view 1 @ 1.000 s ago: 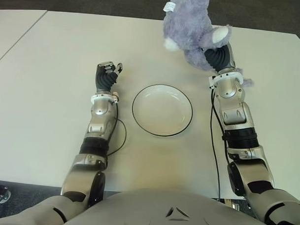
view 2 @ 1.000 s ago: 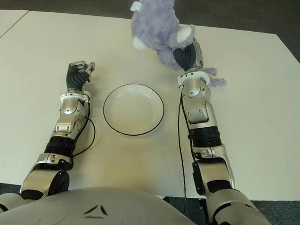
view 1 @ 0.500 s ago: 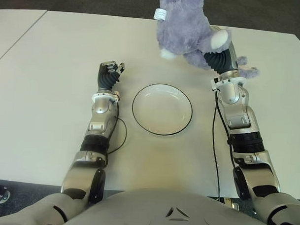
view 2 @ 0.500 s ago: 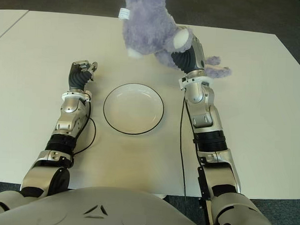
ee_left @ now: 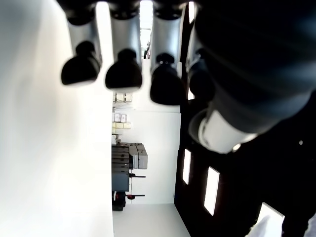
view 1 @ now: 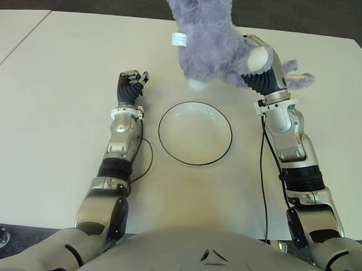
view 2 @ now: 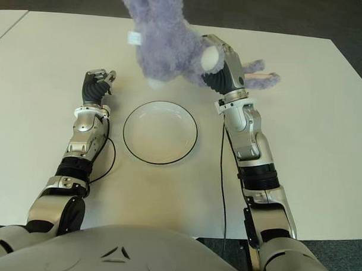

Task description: Put the doll into the plate.

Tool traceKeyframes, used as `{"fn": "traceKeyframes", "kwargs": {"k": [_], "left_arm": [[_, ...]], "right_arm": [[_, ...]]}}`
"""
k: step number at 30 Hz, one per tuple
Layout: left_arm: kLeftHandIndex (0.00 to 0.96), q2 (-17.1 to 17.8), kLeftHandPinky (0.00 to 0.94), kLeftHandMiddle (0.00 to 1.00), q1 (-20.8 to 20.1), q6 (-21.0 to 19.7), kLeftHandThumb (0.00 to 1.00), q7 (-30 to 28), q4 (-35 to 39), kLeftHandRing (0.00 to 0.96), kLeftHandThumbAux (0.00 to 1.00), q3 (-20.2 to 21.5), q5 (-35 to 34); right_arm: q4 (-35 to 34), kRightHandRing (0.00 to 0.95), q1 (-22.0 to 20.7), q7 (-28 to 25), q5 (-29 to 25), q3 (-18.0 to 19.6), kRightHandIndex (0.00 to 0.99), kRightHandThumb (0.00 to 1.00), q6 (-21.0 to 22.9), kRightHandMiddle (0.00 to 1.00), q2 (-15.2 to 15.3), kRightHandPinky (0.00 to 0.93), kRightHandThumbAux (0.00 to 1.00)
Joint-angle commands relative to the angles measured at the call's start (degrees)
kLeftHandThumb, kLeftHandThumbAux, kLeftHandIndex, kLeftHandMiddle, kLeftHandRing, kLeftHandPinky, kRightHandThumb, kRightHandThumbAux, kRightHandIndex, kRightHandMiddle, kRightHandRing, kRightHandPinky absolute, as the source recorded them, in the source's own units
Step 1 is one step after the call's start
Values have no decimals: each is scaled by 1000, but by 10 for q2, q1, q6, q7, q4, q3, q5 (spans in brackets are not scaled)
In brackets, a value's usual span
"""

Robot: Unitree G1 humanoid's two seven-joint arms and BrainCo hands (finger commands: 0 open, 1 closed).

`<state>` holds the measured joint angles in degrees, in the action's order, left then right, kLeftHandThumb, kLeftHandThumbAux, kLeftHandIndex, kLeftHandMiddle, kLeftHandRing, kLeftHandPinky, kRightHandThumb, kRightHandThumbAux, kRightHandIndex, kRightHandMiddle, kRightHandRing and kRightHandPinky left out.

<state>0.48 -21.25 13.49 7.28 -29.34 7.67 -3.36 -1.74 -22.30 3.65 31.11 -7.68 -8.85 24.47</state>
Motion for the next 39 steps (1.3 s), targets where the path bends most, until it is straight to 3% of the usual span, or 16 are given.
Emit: {"fn": "traceKeyframes", "kwargs": {"k": [1,10,22,28,35,39], "left_arm": [[748,-2,798,822,27,-14,463,-3,-43,830,758,0,3],[754,-2,802,825,14,-1,459,-7,-69,834,752,3,0],[739,-6,821,829,6,20,469,-6,-86,841,747,4,-2],[744,-8,806,827,8,21,463,-6,-84,838,749,3,-2],[754,-9,800,829,10,20,465,-7,-83,838,747,4,-4],[752,-9,814,830,13,20,470,-7,-81,839,745,5,-5]], "right_arm": [[-21,871,16,-23,2,-3,395,854,-5,530,8,836,679],[-34,865,31,-62,6,-15,395,854,-7,525,12,809,679],[-43,850,52,-80,32,-44,397,855,-2,523,2,674,678],[-50,851,60,-90,43,-50,398,856,-2,522,6,750,678],[-69,846,74,-112,46,-53,398,856,3,523,8,625,678],[-81,846,82,-129,54,-57,397,856,2,523,13,691,679]]}}
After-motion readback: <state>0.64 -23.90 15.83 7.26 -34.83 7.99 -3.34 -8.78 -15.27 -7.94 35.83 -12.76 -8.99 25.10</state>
